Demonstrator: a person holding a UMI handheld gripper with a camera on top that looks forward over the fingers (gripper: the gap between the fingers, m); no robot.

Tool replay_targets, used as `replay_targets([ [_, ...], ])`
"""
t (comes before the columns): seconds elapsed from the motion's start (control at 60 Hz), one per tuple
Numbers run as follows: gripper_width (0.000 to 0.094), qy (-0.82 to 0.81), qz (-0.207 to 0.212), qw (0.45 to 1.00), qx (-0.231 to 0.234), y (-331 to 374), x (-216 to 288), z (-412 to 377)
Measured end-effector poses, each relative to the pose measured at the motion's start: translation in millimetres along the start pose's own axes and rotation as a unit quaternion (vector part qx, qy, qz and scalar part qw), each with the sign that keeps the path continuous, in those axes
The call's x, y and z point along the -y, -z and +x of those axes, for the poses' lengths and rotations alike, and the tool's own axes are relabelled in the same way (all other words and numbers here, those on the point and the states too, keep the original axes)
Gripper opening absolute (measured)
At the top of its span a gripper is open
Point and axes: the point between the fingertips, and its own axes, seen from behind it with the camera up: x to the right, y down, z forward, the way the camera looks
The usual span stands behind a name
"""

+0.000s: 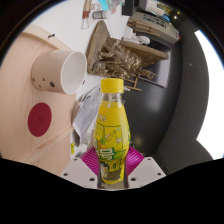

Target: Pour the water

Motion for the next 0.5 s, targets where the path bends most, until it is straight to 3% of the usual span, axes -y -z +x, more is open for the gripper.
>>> replay_targets([
  [0.117,0.0292,0.104,0.015,0.994,-0.038,-5.7,17.6,11.2],
  [0.267,0.0295,0.139,0.02,0.989,-0.038,-8.5,25.3,11.9],
  [0.417,0.0293,0.059,0.02,0.998,-0.012,-3.4,24.4,10.2],
  [0.5,0.0295,-0.078,0.02,0.996,0.035,4.0,21.8,8.4],
])
